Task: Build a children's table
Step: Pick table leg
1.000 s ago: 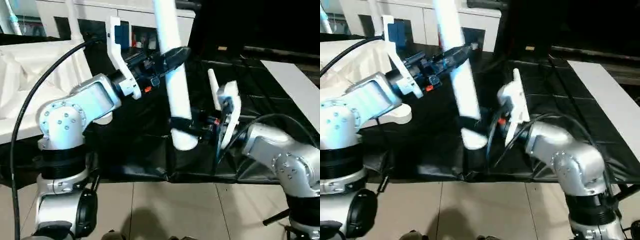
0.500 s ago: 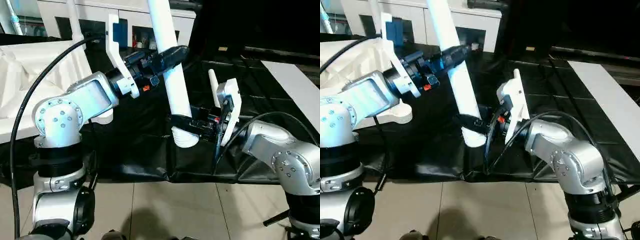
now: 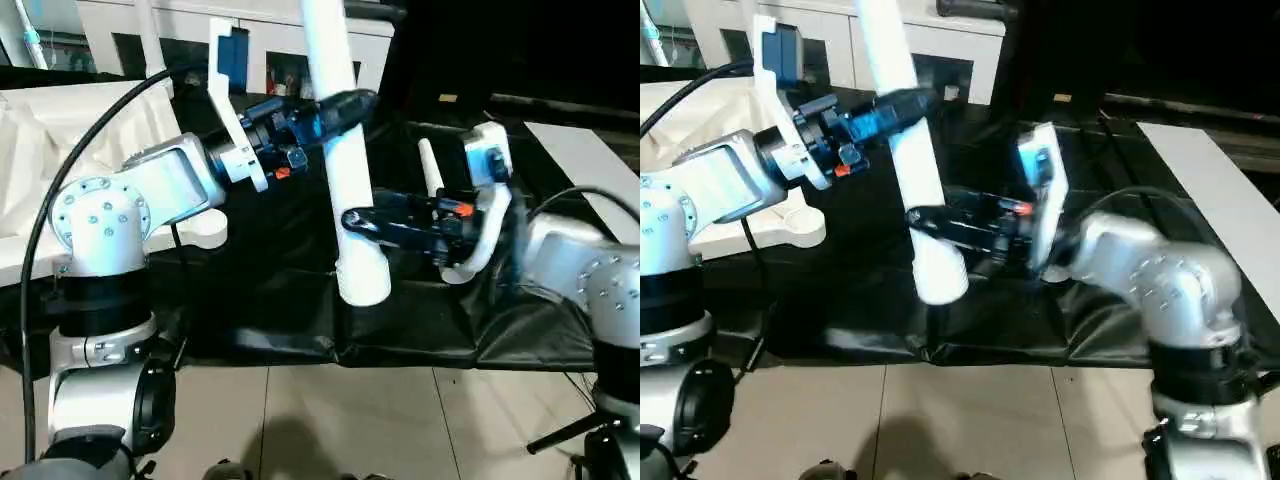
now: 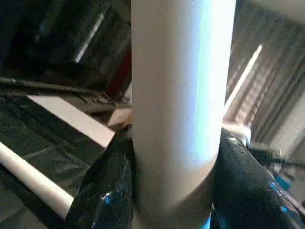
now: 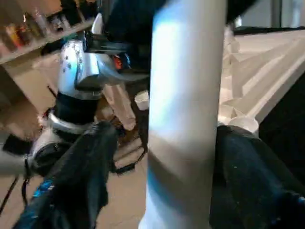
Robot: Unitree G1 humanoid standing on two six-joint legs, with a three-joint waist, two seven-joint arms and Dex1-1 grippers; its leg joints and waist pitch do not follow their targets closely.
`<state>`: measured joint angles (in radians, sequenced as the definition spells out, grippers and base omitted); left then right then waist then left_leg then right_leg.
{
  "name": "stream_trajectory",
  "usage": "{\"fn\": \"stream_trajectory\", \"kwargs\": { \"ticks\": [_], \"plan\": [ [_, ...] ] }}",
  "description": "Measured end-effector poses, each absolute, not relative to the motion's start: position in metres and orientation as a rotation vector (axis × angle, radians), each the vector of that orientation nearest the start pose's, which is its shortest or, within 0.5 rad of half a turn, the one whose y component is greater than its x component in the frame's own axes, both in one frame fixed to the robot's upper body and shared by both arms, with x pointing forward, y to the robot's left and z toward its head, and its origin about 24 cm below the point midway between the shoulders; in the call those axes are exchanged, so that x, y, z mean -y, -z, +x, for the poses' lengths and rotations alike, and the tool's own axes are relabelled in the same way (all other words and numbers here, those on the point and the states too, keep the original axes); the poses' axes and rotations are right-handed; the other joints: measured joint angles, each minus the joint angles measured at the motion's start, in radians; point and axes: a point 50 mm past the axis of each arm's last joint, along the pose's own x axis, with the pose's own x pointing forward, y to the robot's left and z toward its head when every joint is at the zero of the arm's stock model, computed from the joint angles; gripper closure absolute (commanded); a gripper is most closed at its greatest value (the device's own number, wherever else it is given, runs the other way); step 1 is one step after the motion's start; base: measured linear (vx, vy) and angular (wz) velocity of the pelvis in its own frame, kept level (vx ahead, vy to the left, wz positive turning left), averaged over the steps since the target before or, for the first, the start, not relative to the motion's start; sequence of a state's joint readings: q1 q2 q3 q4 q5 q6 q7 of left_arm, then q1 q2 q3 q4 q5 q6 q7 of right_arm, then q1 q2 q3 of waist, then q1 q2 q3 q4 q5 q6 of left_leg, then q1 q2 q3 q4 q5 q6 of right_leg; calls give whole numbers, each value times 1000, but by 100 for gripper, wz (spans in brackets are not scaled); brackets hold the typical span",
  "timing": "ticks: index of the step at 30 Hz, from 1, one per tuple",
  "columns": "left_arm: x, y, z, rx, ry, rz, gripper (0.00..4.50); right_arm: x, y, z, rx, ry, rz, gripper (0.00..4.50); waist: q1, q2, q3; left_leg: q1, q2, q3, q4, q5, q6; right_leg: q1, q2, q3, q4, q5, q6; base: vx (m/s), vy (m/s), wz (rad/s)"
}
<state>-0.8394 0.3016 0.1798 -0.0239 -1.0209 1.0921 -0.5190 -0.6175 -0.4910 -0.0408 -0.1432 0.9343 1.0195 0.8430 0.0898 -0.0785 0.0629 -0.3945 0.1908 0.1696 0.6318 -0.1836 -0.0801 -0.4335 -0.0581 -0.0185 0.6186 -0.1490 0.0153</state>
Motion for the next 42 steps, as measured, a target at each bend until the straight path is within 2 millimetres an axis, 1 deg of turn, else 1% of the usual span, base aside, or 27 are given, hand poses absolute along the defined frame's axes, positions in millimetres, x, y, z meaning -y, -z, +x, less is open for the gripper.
{"fn": "stream_trajectory", "kwargs": {
  "ticks": [1,2,7,15,23,31,32,33,42],
  "plan": [
    [-105,-243,308,-109,1223,-467,268,128,-197,283,-232,-1352,281,67,0,0,0,0,0,0,0,0,-1,0,0,0,0,0,0,0,0,0],
    [-102,-241,307,-117,1244,-449,268,129,-197,284,-249,-1345,244,67,0,-1,0,1,0,0,0,0,-1,0,0,0,1,0,0,0,0,0],
    [-98,-237,304,-151,1292,-341,268,122,-190,281,-294,-1402,233,61,0,-1,0,0,0,0,0,1,-1,0,0,0,1,0,0,0,0,0],
    [-89,-235,300,-150,1378,-312,268,117,-183,279,-337,-1432,198,61,0,-1,0,1,0,0,0,1,-2,0,0,0,2,0,0,0,0,0],
    [-88,-237,298,-132,1436,-298,268,117,-178,277,-376,-1453,171,61,-1,-1,0,2,0,0,0,1,-2,0,0,0,5,0,0,0,0,0],
    [-88,-240,297,-114,1459,-295,268,118,-175,276,-387,-1465,169,61,0,-1,0,2,0,0,0,1,-2,0,0,0,5,0,0,0,0,0],
    [-88,-241,297,-111,1465,-293,268,118,-174,275,-390,-1469,169,78,-1,-1,0,2,0,0,0,1,-2,0,0,0,5,0,0,0,0,0],
    [-88,-242,296,-108,1471,-291,268,117,-173,275,-393,-1473,168,78,-1,-1,0,2,0,0,0,1,-2,0,0,0,5,0,0,0,0,0],
    [-86,-244,296,-100,1484,-294,268,117,-173,275,-387,-1482,161,160,0,-1,0,2,0,0,0,1,-2,0,0,0,5,0,0,0,0,0]
  ]
}}
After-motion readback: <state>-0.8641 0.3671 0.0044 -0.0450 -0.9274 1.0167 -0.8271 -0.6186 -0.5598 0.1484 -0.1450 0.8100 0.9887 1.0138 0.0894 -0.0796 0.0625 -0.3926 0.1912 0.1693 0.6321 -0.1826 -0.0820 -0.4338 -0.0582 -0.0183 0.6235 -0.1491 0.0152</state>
